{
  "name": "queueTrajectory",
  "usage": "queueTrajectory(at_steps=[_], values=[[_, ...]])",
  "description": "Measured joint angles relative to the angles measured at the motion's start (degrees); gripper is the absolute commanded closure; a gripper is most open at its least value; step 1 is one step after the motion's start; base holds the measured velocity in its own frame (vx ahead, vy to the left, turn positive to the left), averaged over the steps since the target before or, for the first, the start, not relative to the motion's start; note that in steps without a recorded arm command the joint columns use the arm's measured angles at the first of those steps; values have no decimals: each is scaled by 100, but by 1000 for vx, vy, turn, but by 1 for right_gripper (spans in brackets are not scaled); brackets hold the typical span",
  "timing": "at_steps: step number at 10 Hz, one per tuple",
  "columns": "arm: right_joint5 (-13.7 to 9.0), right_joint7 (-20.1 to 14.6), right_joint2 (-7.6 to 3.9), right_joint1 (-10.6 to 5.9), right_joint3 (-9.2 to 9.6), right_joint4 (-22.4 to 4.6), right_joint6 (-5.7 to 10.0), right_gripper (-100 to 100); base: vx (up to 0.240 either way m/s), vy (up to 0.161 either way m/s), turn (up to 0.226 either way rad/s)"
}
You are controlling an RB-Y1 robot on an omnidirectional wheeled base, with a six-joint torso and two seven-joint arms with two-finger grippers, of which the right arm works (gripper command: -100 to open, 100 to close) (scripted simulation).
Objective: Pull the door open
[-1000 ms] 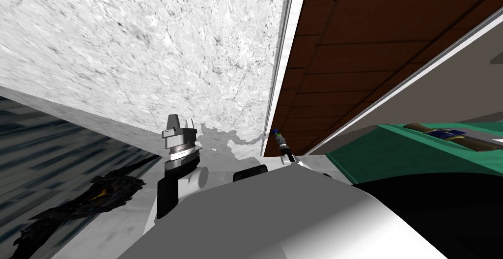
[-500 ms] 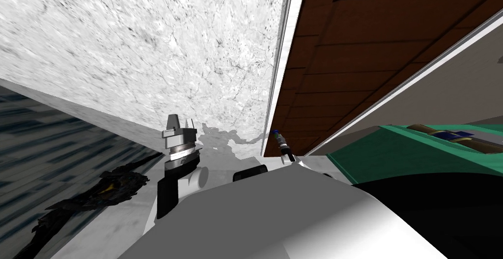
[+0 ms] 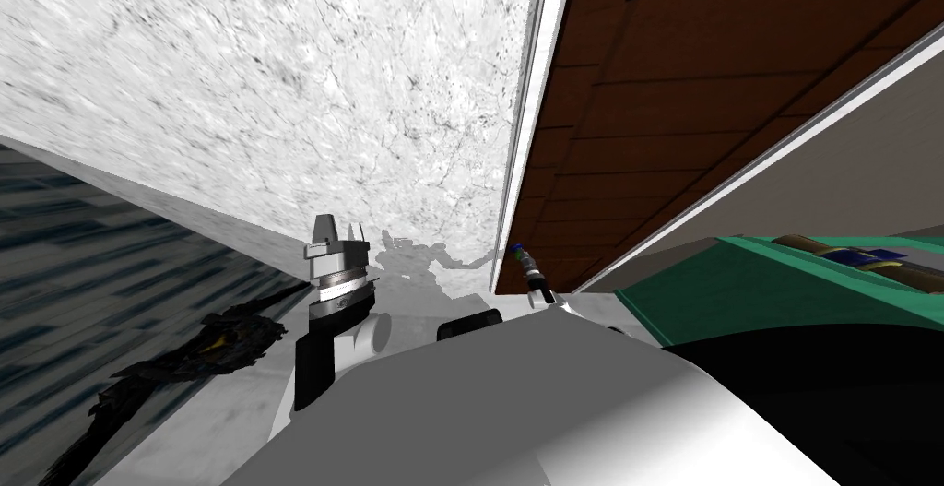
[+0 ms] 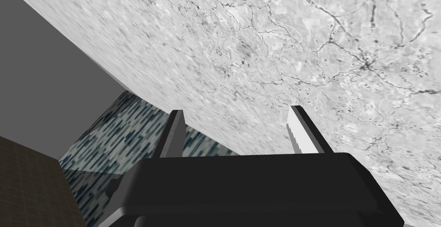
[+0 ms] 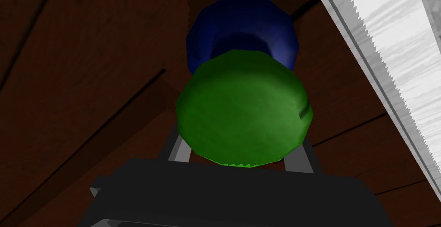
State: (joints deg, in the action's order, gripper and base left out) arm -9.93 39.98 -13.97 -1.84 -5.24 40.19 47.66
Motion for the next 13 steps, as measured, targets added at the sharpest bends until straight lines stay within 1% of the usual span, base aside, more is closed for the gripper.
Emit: queueTrajectory(at_steps=[1,2,3,4,5,6,7,8,9,10,11,12,13], values=[[-17,-133,-15,-100,5,-173,65,100,-28,-1,41],[-48,-280,-29,-112,11,-238,127,100,-20,-4,-6],[-68,-371,-15,-108,8,-189,79,100,-22,-11,52],[-96,-514,-39,-129,22,-268,122,100,-27,-10,33],[-118,-621,-43,-34,24,-52,0,100,-13,-6,-2],[-118,-687,-54,-173,30,-313,104,100,-18,-8,61],[-148,-812,-66,-182,33,-368,163,100,-44,-21,58],[-192,-953,-63,-124,39,-256,123,100,-34,-16,29],[-208,-1108,-87,-128,59,-282,135,100,-31,-7,88],[-244,-1263,-96,-87,57,-224,105,100,-20,-10,7],[-263,-1333,-62,-18,51,-92,47,100,-29,7,17],[-292,-1495,-108,-69,73,-171,48,100,-28,-5,34],[-315,-1585,-97,-1,62,-38,-21,100,-5,-15,10]])
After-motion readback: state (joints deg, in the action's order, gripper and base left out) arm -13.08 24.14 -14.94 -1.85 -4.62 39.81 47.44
